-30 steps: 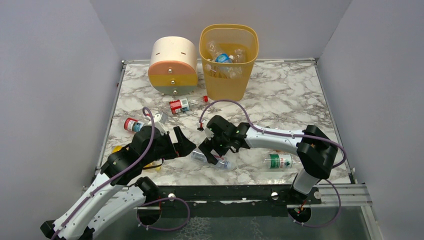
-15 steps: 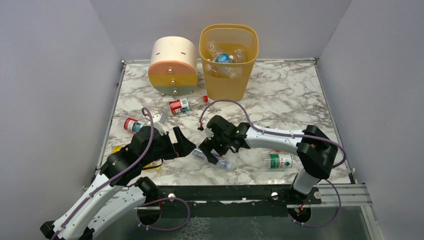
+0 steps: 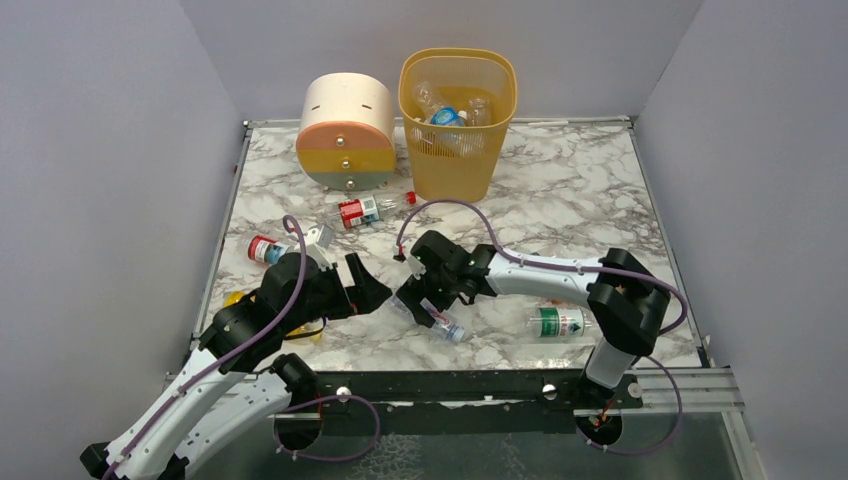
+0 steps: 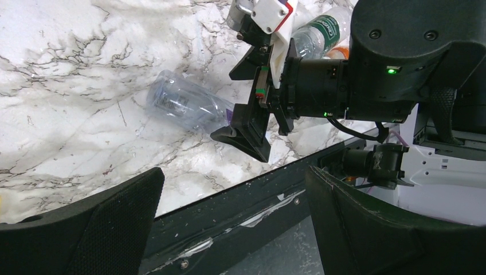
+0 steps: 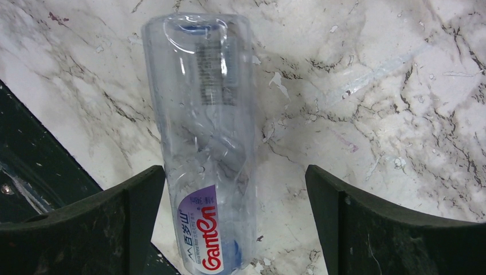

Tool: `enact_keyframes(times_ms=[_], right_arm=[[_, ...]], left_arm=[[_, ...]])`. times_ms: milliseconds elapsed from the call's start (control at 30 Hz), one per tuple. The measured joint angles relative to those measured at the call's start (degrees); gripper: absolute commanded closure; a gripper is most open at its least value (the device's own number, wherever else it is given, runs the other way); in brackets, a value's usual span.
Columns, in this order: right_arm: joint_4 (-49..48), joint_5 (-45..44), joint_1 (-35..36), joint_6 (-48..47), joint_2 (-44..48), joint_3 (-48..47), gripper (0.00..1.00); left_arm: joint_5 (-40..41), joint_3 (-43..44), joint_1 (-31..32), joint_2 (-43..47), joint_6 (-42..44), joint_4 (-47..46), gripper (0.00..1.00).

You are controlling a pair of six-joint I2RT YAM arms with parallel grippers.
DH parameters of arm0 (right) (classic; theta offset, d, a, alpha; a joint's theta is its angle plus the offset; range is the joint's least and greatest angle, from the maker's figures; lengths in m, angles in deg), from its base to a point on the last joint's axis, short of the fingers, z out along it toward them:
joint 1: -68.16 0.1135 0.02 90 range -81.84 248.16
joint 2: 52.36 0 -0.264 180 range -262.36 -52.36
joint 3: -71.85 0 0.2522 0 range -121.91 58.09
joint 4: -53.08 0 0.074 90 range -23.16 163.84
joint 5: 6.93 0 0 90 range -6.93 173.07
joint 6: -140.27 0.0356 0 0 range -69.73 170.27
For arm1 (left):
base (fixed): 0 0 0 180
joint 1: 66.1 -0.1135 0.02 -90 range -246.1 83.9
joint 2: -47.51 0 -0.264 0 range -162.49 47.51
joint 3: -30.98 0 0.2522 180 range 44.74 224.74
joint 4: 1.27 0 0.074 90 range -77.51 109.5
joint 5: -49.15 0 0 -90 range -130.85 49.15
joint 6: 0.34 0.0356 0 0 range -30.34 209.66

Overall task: Put the plastic bottles in the bin
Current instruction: Pick up the plastic bottle at the center of the board.

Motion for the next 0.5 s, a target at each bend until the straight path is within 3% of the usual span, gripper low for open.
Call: enact_keyframes(times_ms=[233,500], right_arm=[[-0.02,0.02,0.02,0.07,-1.44,0.02,0.15],[0.02,0.04,0.02,0.13,-2.71,0.02,0.33]], left_arm=[[0.0,0.0,0.0,0.0,-0.02,-0.35,0.01],[0.0,0.0,0.0,0.33,-0.17,-0.35,0.01]])
